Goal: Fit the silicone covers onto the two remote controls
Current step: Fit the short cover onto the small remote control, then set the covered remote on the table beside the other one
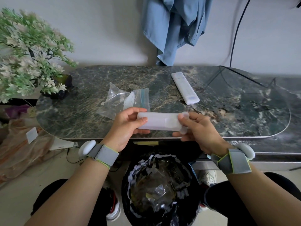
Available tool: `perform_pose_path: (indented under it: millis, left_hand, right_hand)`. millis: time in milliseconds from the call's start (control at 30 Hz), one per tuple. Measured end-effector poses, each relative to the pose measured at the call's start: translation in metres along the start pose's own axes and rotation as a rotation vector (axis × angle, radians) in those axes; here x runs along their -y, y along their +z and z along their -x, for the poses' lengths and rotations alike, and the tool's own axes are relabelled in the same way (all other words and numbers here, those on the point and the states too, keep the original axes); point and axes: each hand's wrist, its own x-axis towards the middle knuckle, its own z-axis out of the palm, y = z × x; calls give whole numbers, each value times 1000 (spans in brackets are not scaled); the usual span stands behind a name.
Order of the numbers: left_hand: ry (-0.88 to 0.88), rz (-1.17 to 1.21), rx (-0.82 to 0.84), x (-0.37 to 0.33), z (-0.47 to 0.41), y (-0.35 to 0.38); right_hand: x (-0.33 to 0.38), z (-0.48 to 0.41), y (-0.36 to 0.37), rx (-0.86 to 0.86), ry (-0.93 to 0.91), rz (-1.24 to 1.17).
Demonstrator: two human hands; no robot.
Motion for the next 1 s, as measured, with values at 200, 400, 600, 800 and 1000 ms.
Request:
perform_pose_path:
  millis: [200, 400, 600, 800, 1000]
  left_hand:
    - [250, -208, 39, -4, -2, 8]
    - [524, -626, -325, -4, -22, -5]
    - [566, -1116, -407, 9, -38, -25]
    - [323, -1271, -526, 10, -42, -25]
    - [187, -1329, -517, 18, -52, -37]
  right_hand:
    - [8, -4, -12, 162, 302, -241]
    - [22, -23, -13, -49, 95, -408]
    - [34, -79, -2, -467, -165, 129]
    - [26, -115, 16, -565, -237, 557]
    - [7, -127, 21, -504, -293, 977]
